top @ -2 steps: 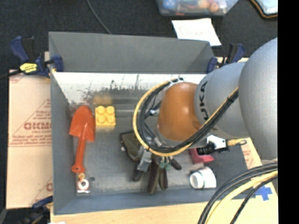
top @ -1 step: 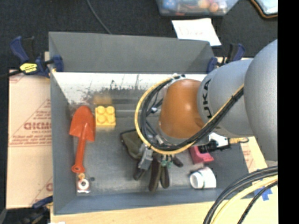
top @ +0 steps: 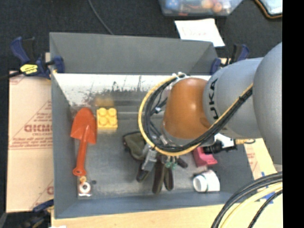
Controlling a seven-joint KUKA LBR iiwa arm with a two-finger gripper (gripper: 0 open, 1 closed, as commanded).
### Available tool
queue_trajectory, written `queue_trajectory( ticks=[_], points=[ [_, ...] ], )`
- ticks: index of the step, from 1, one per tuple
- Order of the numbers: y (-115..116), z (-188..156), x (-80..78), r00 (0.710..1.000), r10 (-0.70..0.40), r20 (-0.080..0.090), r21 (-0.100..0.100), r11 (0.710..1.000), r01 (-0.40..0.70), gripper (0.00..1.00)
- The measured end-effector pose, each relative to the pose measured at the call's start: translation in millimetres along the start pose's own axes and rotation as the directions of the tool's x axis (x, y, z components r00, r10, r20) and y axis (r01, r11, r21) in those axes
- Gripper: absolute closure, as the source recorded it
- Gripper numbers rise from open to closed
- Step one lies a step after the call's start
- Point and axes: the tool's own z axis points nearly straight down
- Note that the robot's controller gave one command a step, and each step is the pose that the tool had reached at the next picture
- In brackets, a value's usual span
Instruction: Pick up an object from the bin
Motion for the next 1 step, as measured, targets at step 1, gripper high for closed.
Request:
queue_trajectory(
  ticks=[1],
  points=[
    [-0.4,-12.8,-0.3,1.000,0.000,0.000,0.000,1.000,0.000,1.00]
  ],
)
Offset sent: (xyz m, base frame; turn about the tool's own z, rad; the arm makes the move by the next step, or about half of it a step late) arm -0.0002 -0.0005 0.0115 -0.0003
